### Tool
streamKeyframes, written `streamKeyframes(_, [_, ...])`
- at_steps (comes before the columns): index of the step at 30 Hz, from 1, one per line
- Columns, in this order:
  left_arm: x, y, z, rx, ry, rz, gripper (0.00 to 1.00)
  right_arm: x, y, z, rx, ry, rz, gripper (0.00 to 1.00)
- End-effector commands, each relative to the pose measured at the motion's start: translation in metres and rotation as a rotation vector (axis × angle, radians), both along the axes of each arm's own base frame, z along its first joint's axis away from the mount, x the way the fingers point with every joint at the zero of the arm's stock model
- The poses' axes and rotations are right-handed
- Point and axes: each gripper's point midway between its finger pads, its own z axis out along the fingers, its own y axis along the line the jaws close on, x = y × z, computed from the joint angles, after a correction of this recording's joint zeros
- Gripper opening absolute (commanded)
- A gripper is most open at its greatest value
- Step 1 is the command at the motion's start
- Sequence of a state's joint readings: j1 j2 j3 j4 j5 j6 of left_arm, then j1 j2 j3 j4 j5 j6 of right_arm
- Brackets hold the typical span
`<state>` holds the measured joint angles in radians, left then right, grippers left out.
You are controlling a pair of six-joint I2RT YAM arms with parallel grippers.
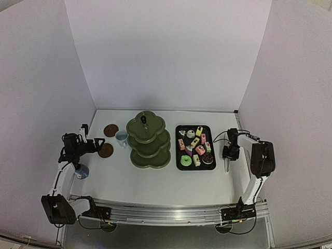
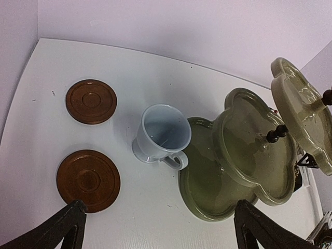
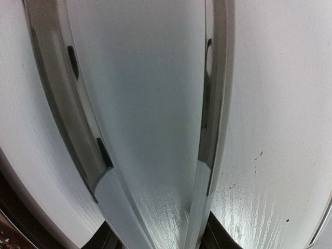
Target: Serve the afternoon tea
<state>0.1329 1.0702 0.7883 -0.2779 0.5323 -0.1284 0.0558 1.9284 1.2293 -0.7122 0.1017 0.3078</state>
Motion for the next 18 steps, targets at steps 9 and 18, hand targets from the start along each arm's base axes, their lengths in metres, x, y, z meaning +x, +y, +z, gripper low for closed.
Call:
streamKeyframes(9, [0.006,-0.001,0.022,0.022,-0.083,-0.029,1.0,-0.01,0.001,0.078,-0.001,0.1,0.003,0.42])
streamKeyframes(18, [0.006,-0.002,0.021,0.023,-0.088,-0.035,1.0,-0.009,0.011,0.137,0.06,0.083,0.023,0.41])
